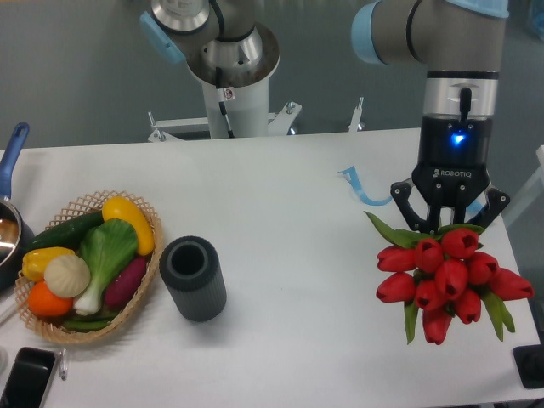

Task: Insert the flowers into the vase
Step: 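Hold the red tulip bunch by the stems and lift it slightly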

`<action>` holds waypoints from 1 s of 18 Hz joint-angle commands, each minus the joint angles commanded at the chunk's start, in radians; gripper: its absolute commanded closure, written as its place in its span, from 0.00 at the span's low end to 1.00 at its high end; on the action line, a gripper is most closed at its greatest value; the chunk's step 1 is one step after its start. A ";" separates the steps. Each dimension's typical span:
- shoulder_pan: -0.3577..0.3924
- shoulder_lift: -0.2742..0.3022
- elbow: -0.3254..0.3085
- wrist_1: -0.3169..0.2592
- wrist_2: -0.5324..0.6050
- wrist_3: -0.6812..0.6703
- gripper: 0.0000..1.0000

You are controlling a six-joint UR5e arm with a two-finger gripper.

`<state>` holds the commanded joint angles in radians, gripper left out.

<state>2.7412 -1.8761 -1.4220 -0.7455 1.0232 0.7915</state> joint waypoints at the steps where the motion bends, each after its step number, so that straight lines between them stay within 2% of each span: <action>1: -0.003 0.000 -0.006 0.000 0.000 0.002 0.76; 14: -0.012 -0.005 -0.006 0.000 0.000 -0.015 0.76; 18: -0.043 -0.012 -0.011 0.000 0.000 -0.052 0.76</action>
<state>2.6983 -1.8883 -1.4327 -0.7455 1.0232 0.7394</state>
